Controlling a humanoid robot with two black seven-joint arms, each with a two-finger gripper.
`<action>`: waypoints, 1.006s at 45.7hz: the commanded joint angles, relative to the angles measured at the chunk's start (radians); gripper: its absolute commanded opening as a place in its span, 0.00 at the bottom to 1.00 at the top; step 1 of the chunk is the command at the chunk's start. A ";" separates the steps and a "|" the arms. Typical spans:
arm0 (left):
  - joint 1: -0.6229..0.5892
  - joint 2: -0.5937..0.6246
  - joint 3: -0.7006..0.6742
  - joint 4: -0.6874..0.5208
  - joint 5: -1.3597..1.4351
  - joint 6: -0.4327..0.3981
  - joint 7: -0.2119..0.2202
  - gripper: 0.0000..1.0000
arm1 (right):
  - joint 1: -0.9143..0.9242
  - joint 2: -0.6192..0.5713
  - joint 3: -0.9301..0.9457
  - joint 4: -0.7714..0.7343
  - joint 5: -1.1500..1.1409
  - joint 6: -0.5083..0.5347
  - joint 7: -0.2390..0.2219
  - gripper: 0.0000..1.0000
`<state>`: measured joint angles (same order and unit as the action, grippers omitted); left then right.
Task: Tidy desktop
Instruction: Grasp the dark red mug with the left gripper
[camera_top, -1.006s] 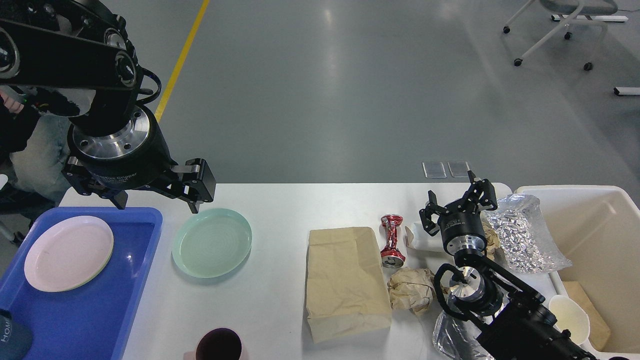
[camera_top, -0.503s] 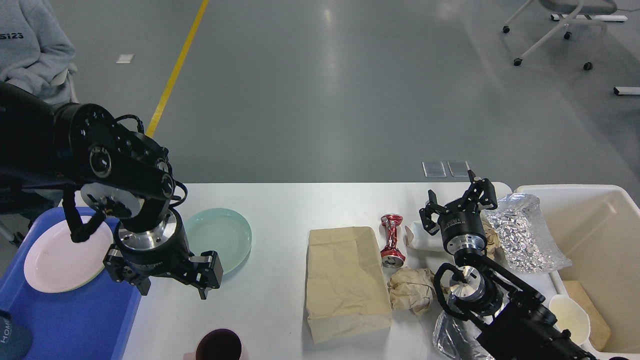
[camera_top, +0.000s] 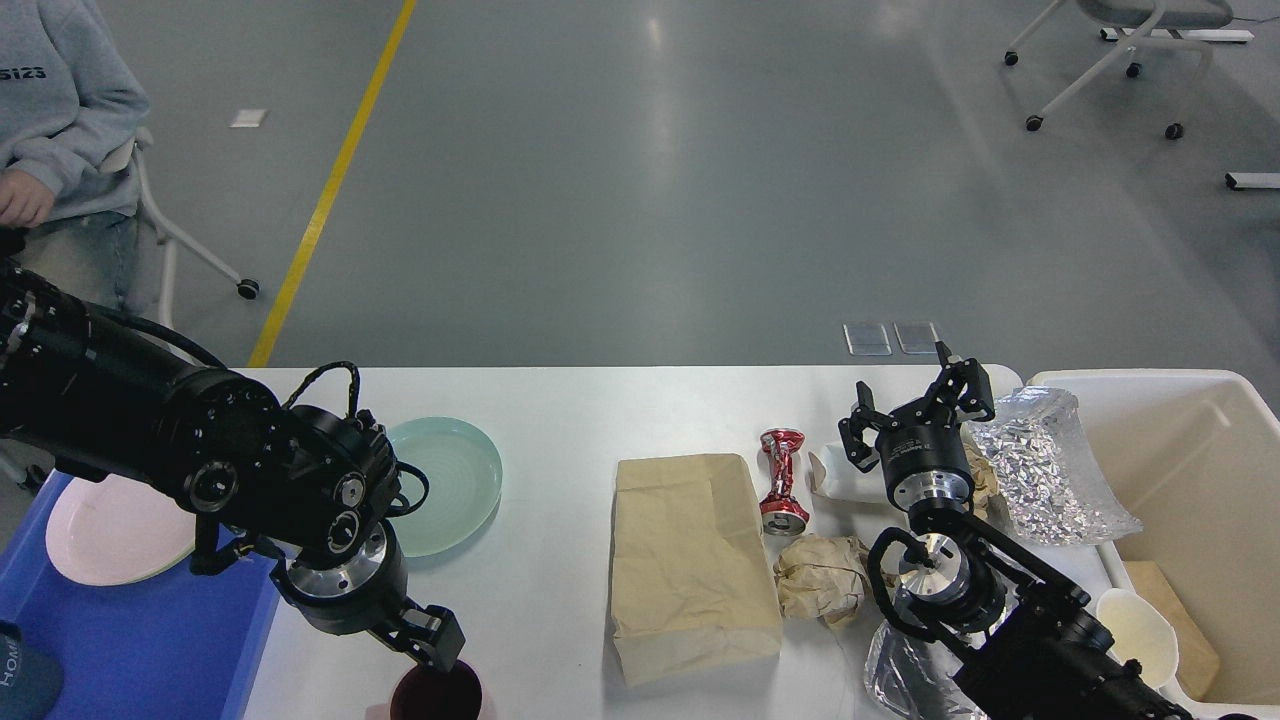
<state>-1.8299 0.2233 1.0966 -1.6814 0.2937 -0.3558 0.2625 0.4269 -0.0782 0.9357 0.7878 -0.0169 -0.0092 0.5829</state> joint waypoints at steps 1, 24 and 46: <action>0.060 -0.009 -0.006 0.005 0.068 0.021 -0.003 0.94 | 0.001 0.000 0.000 0.001 0.000 0.000 0.000 1.00; 0.233 -0.059 -0.017 0.101 0.182 0.120 -0.003 0.49 | 0.001 0.000 0.000 0.001 0.000 0.000 0.000 1.00; 0.245 -0.053 -0.003 0.104 0.177 0.067 0.001 0.00 | 0.001 0.000 0.000 0.001 0.000 0.000 0.000 1.00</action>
<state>-1.5879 0.1712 1.0946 -1.5787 0.4731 -0.2849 0.2643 0.4278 -0.0782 0.9357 0.7885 -0.0169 -0.0092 0.5829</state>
